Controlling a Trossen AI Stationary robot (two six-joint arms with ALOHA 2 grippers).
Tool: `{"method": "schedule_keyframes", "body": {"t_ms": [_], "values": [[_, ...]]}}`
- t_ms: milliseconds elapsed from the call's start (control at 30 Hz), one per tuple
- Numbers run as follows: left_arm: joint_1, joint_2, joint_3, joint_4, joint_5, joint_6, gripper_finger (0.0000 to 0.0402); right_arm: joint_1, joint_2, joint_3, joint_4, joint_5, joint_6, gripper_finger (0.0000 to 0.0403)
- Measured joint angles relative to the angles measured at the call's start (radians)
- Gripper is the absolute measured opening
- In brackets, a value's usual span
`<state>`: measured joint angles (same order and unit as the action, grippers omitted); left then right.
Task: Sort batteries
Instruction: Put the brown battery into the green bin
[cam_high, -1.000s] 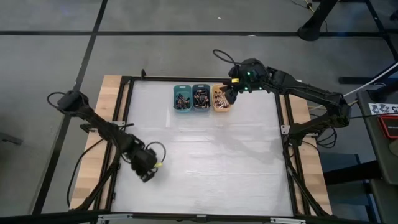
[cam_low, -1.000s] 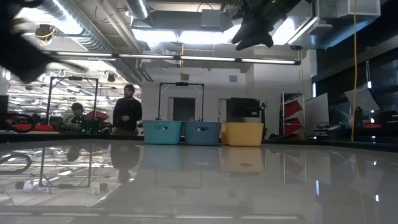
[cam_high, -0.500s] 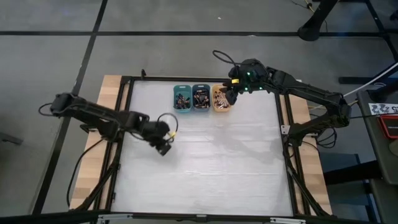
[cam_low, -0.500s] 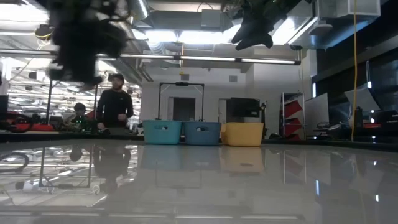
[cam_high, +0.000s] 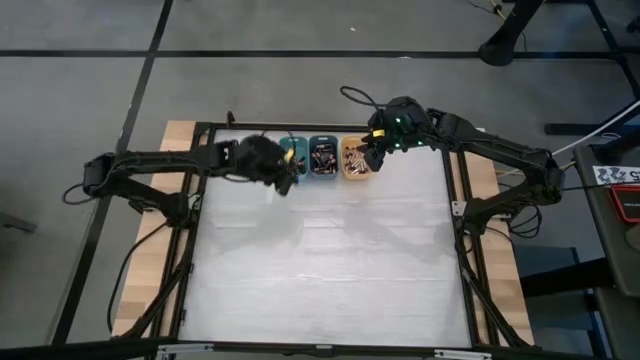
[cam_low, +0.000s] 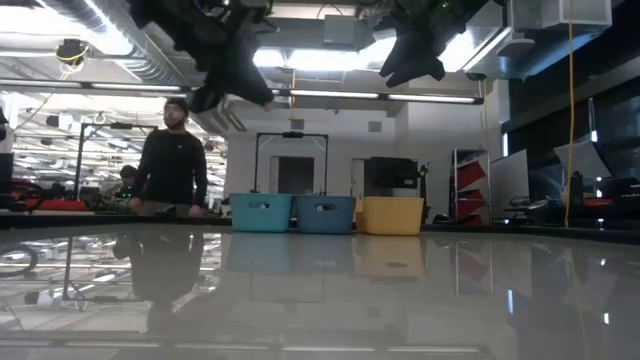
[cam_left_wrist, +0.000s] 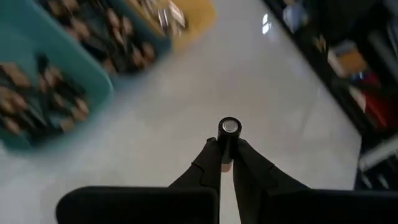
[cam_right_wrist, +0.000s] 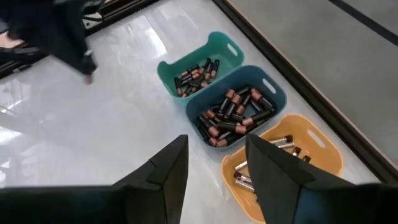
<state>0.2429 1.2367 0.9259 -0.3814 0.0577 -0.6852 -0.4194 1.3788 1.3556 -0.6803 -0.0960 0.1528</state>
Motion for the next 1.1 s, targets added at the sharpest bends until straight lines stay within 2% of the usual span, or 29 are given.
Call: {"method": "schedule_keyframes", "body": {"t_ms": [200, 333, 600, 767, 1100], "values": [[0.126, 0.066, 0.010, 0.098, 0.021, 0.064, 0.0013, 0.000, 0.000, 0.000, -0.002, 0.059, -0.003, 0.0160], [0.213, 0.146, 0.010, 0.096, 0.028, 0.101, 0.0016, -0.002, 0.000, 0.000, -0.001, 0.106, -0.013, 0.0160], [0.386, 0.318, 0.009, 0.112, 0.087, 0.112, 0.0015, -0.002, 0.000, 0.000, 0.002, 0.115, -0.013, 0.0160], [0.441, 0.388, 0.009, 0.154, 0.157, 0.121, 0.0014, -0.002, 0.000, 0.000, 0.002, 0.115, -0.018, 0.0160], [0.473, 0.443, 0.009, 0.157, 0.165, 0.086, 0.0023, -0.001, 0.000, 0.000, -0.002, 0.116, -0.026, 0.0160]]}}
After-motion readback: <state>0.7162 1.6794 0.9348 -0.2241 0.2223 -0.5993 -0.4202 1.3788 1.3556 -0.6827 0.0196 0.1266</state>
